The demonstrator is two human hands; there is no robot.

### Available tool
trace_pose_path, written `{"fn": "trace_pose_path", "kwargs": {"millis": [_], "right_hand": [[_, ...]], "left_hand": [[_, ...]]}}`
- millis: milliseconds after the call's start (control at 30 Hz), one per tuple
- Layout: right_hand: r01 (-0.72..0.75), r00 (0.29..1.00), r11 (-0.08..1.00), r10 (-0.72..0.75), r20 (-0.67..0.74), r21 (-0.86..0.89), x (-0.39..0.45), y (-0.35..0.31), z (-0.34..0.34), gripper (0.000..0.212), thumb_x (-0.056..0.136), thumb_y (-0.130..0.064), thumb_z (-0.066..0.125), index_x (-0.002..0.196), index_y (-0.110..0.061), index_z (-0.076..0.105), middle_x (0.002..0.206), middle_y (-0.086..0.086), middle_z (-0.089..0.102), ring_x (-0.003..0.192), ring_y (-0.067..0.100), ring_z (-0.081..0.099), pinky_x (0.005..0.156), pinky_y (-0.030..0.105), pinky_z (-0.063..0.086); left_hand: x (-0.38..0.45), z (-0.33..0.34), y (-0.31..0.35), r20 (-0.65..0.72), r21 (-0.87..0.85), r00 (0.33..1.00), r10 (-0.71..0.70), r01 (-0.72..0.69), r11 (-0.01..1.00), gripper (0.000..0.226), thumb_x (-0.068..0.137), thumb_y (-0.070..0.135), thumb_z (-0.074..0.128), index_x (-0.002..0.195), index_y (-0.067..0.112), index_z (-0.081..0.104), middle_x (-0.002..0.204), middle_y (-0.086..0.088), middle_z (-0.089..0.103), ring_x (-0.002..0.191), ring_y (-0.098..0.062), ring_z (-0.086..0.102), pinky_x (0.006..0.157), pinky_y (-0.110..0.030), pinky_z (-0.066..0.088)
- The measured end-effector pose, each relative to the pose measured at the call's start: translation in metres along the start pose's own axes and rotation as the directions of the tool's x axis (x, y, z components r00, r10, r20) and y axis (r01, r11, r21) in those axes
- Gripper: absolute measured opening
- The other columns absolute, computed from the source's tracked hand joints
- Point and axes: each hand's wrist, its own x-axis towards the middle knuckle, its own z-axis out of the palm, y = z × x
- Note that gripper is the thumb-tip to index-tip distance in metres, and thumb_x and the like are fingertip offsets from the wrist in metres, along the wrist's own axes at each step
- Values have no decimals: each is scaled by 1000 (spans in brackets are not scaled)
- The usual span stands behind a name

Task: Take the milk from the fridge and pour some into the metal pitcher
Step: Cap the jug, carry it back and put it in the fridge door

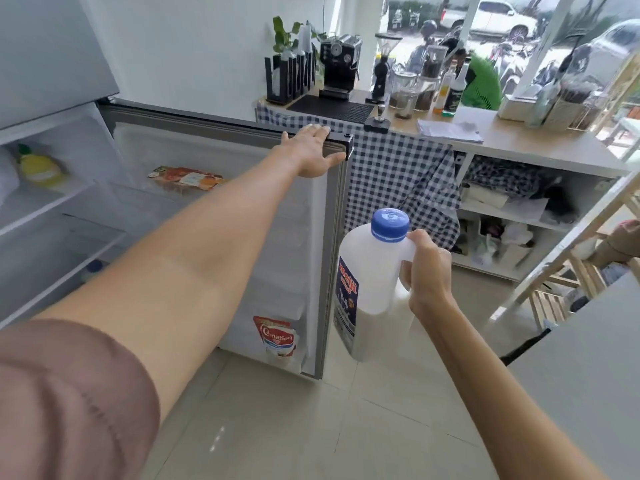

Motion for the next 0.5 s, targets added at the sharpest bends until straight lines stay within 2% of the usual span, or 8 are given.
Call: {"fn": "trace_pose_path", "kwargs": {"millis": [333,433,500], "right_hand": [[6,1000,1000,-6,-6,-11,11,4,-5,32,82,-22,50,56,-20,32,58,3,31,45,9,24,44,23,21],[3,1000,1000,-3,3,-7,10,5,-2,30,81,-22,51,58,-21,33,60,3,30,46,9,24,44,23,21],[1,1000,1000,-1,18,3,8,4,2,29,81,-22,51,58,-22,33,60,3,31,46,9,24,42,22,21]], "left_hand": [[22,-1,1,14,-31,1000,-5,6,1000,83,93,64,29,154,14,2,162,-4,0,150,-17,-3,122,-47,4],[11,-5,2,-3,-108,1000,14,-14,994,82,94,62,26,154,11,4,162,-4,1,150,-16,-2,123,-41,4],[-5,0,1,-50,-233,999,17,-28,972,77,96,58,30,154,13,9,162,-3,4,150,-16,3,123,-37,6]]}}
